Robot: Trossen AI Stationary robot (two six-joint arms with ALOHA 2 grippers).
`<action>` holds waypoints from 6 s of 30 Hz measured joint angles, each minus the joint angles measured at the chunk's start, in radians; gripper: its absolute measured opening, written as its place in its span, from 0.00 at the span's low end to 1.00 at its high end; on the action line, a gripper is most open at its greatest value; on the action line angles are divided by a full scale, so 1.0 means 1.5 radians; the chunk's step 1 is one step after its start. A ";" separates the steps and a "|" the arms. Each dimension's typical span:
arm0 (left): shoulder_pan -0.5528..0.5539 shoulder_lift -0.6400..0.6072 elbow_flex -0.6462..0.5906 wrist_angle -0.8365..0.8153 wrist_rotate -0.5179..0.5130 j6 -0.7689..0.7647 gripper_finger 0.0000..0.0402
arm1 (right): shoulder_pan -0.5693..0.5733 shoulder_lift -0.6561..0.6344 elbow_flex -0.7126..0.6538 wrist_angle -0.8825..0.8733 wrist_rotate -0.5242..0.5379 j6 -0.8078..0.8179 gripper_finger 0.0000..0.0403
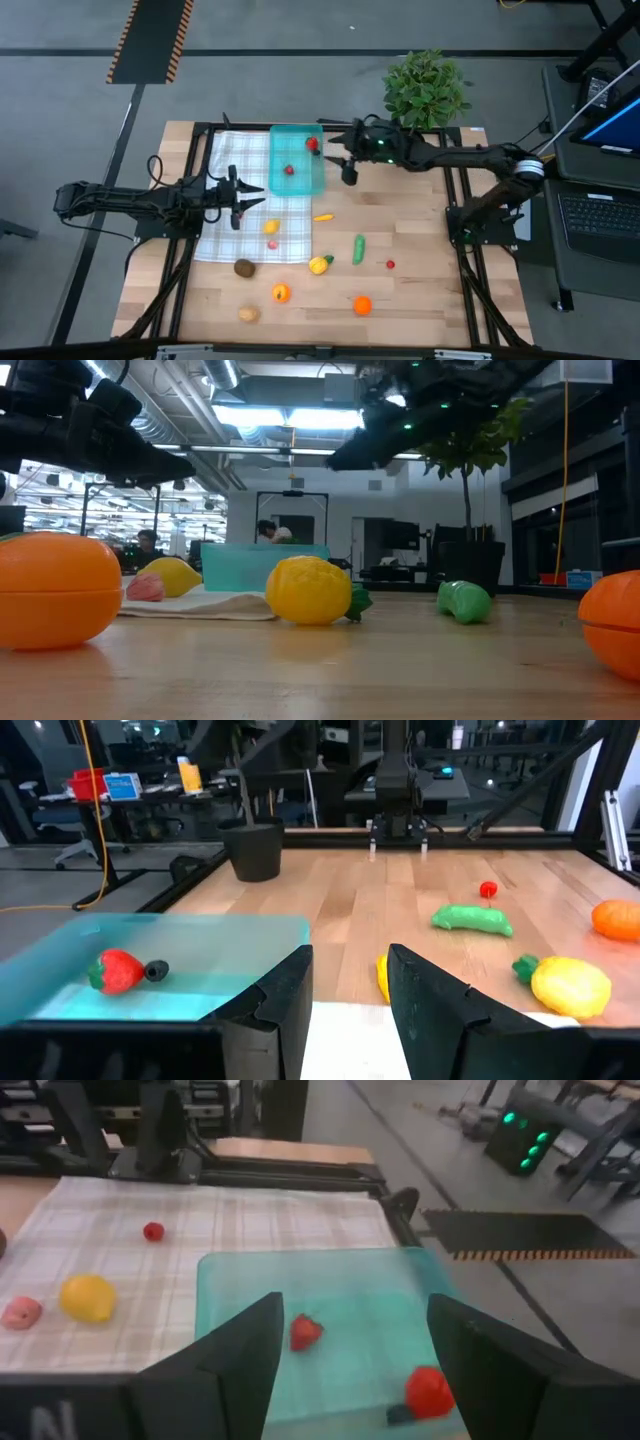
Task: Pick and placing Produce into tupperware
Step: Put the yellow lemon into the blue bin
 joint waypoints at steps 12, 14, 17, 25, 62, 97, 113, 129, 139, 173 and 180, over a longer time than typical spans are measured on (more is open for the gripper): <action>-0.001 0.000 0.005 0.004 0.001 -0.010 0.31 | -0.001 -0.132 -0.307 0.298 -0.002 0.045 0.62; -0.002 0.000 0.005 0.004 0.002 -0.023 0.31 | -0.001 -0.161 -0.343 0.330 -0.002 0.044 0.62; -0.007 -0.001 0.012 -0.011 0.002 -0.025 0.31 | -0.001 -0.204 -0.388 0.353 -0.002 0.046 0.62; -0.040 0.002 0.164 -0.285 -0.005 -0.058 0.31 | -0.001 -0.247 -0.434 0.352 -0.002 0.061 0.62; -0.259 0.191 0.246 -0.485 -0.142 -0.333 0.12 | 0.001 -0.245 -0.435 0.334 -0.164 0.049 0.62; -0.212 0.295 0.280 -0.428 -0.173 -0.371 0.58 | 0.001 -0.245 -0.435 0.333 -0.164 0.049 0.62; -0.213 0.601 0.520 -0.659 -0.165 -0.489 0.57 | 0.001 -0.245 -0.435 0.313 -0.164 0.058 0.62; -0.211 0.695 0.546 -0.660 -0.103 -0.565 0.57 | 0.001 -0.245 -0.435 0.291 -0.164 0.060 0.62; -0.211 0.695 0.546 -0.660 -0.125 -0.565 0.57 | 0.001 -0.245 -0.435 0.291 -0.164 0.062 0.62; -0.175 0.753 0.545 -0.658 -0.119 -0.488 0.57 | 0.001 -0.245 -0.434 0.292 -0.164 0.067 0.62; -0.174 0.760 0.545 -0.662 -0.117 -0.471 0.57 | 0.001 -0.245 -0.434 0.292 -0.164 0.076 0.62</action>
